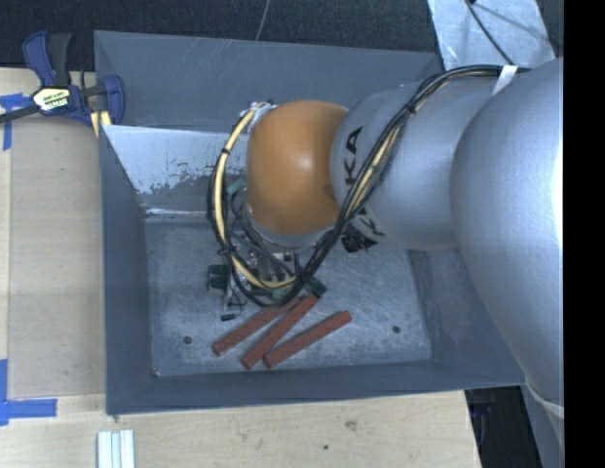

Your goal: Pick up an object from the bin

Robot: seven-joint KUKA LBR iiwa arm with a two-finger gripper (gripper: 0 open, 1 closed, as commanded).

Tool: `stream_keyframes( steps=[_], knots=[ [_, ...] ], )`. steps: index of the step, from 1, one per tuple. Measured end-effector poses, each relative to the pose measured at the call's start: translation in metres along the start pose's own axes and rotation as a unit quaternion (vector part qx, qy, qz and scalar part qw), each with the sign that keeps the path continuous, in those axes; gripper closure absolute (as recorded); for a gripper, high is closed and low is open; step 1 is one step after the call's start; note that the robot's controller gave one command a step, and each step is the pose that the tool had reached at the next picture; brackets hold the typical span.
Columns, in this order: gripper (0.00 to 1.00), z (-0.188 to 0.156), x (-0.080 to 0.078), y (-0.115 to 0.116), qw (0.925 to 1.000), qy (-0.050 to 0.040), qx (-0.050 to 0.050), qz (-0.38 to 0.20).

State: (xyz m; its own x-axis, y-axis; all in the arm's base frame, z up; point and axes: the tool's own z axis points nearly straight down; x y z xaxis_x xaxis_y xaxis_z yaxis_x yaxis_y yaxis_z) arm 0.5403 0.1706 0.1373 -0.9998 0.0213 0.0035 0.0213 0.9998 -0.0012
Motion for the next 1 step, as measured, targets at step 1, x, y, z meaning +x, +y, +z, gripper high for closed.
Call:
stream_keyframes(
  steps=[1],
  knots=[
    [1.0,-0.1112,-0.012,0.0112,0.9999,-0.0061,-0.002,-0.01]
  ],
)
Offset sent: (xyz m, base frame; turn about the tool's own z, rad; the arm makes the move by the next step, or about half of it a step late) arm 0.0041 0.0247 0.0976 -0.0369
